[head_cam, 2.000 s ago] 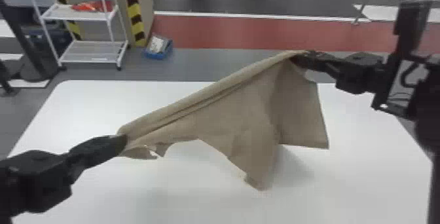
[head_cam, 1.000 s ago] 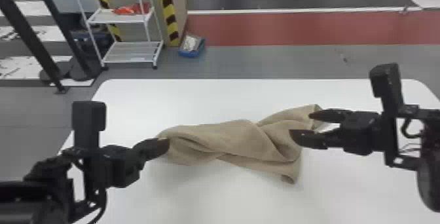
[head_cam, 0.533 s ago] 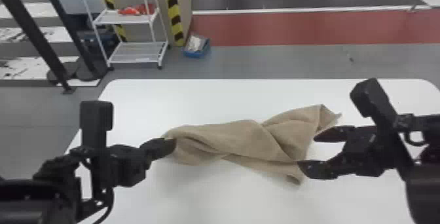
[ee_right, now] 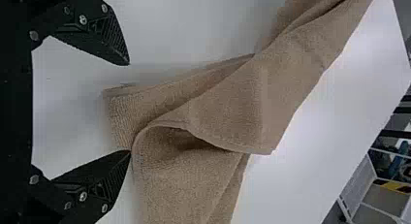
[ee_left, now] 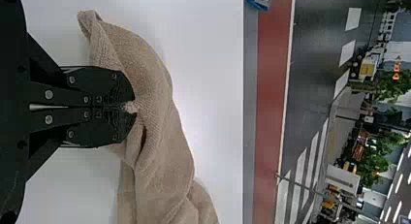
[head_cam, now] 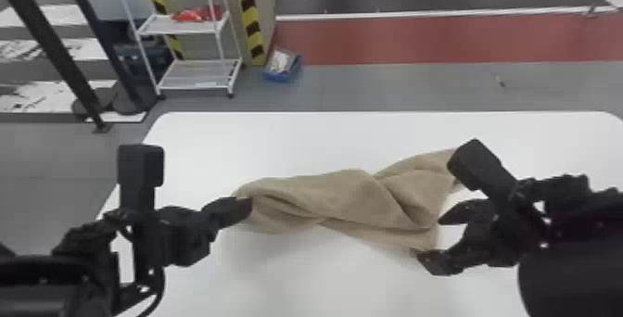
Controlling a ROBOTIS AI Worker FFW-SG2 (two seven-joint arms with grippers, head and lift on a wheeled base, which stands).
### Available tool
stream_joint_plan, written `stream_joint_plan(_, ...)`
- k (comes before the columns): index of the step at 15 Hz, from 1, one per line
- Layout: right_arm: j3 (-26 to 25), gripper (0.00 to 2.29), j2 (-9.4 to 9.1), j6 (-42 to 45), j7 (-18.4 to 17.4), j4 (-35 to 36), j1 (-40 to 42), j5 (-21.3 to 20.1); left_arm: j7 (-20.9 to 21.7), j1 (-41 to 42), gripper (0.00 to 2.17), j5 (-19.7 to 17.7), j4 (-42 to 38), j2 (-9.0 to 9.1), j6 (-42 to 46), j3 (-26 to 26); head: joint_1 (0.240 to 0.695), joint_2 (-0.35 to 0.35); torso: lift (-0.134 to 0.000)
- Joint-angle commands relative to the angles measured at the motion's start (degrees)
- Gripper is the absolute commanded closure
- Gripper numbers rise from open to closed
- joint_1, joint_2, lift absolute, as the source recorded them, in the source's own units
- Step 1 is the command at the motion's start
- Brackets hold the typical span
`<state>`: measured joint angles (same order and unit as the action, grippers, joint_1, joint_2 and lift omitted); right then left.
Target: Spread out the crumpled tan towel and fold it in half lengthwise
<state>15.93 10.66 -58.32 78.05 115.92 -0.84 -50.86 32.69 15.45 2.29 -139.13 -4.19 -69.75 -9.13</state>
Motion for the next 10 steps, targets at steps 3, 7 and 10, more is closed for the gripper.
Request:
stream_joint_plan(3,1.12,0.41,0.07,0.0,0.28,-1.4,-0.21,-1.96,0.09,0.11,1.26,0.0,0.0,0.06,0.0,-0.19,0.695,0.106,-0.124)
stream_joint_plan(7,2.79,0.41,-0.02,0.17,0.28,-2.89,-0.65,-3.55,0.09,0.2,1.26,0.0,-0.18,0.06,0.0,-0.1,0.695,0.103,-0.124)
stream_joint_plan(10,4.37,0.5,-0.2,0.35,0.28,-4.39,-1.27,-4.69,0.09,0.46,1.26,0.0,-0.35,0.06,0.17,-0.19,0.695,0.109,-0.124)
